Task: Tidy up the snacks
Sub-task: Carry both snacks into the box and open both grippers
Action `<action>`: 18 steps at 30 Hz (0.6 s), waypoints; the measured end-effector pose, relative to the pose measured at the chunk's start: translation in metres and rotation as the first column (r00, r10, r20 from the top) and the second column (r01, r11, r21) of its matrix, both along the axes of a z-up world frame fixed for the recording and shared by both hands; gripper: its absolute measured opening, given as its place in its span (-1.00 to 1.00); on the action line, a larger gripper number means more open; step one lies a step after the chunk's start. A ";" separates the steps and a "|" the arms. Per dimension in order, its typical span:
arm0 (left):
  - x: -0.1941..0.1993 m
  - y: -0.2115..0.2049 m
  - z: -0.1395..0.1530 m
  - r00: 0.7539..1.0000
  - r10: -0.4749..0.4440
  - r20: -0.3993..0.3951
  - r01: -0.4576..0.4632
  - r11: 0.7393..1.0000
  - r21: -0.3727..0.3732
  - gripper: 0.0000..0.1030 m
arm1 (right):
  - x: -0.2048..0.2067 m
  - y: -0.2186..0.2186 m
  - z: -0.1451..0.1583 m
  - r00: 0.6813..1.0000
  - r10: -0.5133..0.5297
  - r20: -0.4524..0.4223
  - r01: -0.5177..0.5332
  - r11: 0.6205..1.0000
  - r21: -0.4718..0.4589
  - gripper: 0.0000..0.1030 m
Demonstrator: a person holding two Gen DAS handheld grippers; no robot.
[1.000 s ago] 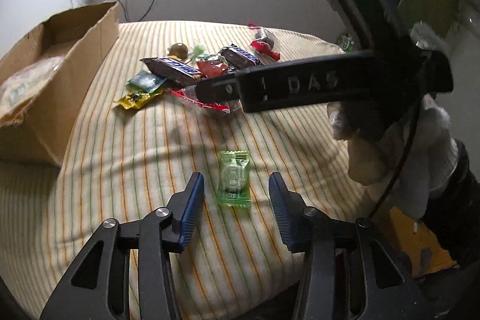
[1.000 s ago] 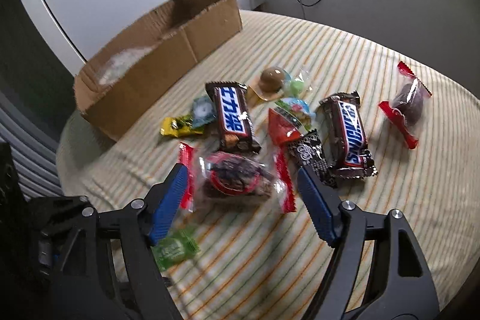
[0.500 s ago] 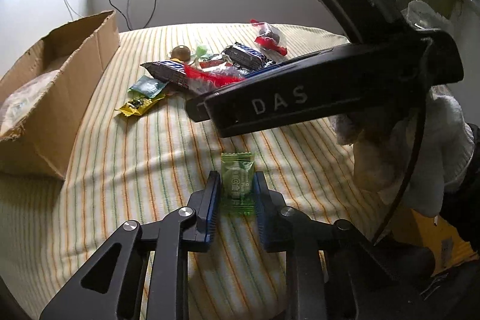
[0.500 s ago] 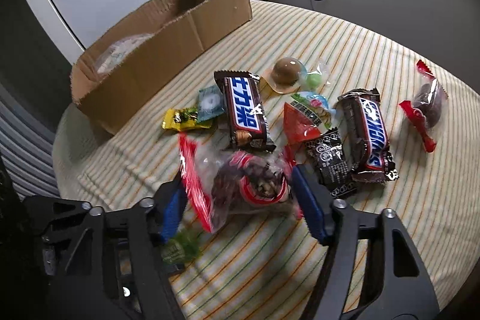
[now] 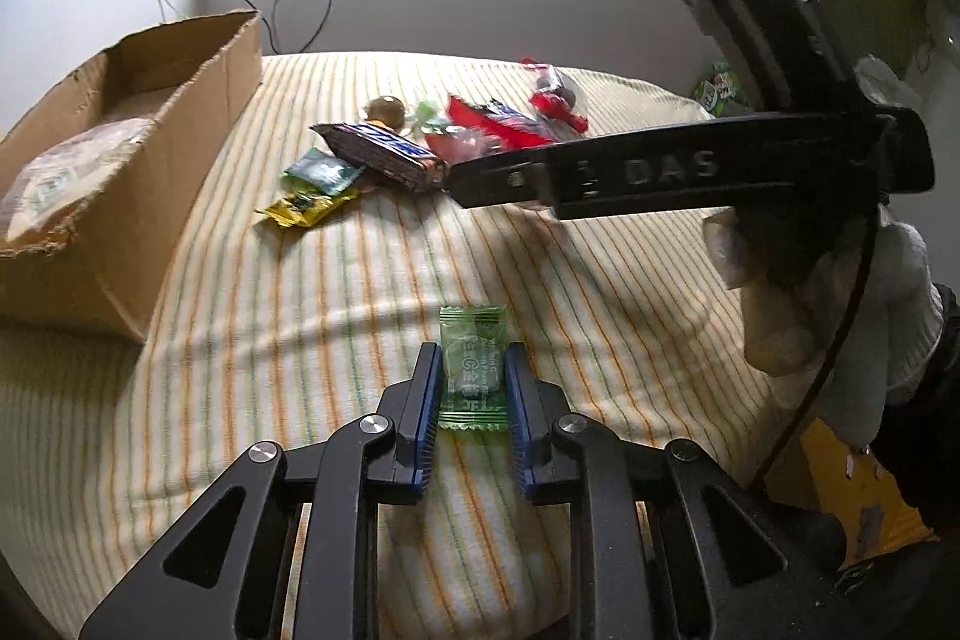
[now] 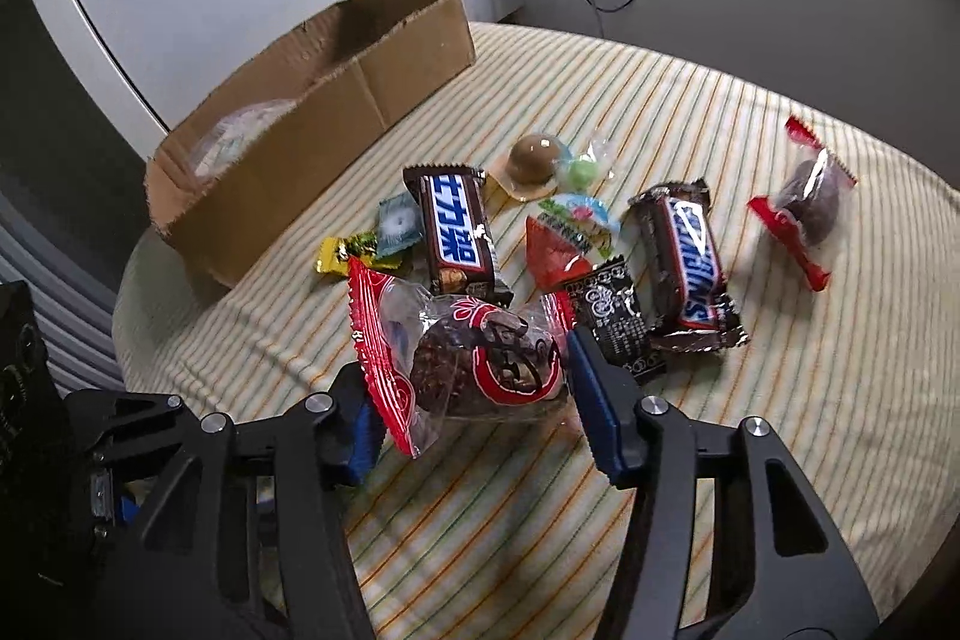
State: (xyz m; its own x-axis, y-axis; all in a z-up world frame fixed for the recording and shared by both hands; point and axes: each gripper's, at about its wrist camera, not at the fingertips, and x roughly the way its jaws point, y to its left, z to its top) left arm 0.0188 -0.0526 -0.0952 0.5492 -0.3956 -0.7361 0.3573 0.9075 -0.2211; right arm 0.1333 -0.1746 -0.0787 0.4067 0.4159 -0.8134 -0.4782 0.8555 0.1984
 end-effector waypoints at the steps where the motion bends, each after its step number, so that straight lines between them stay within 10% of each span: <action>1: 0.000 0.002 0.001 1.000 0.004 0.002 -0.004 1.000 -0.005 -0.62 | -0.001 0.000 0.003 1.000 0.001 0.006 -0.001 1.000 0.001 0.10; 18: 0.017 0.067 0.040 0.981 0.159 0.112 -0.155 0.987 -0.041 -0.62 | 0.009 0.045 0.042 0.994 0.068 0.084 -0.069 0.997 0.014 0.10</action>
State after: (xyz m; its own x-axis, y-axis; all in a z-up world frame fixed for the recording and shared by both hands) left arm 0.0362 0.0142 -0.0550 0.6862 -0.3196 -0.6534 0.2354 0.9475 -0.2163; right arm 0.1428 -0.1299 -0.0363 0.4431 0.4585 -0.7703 -0.5512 0.8170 0.1692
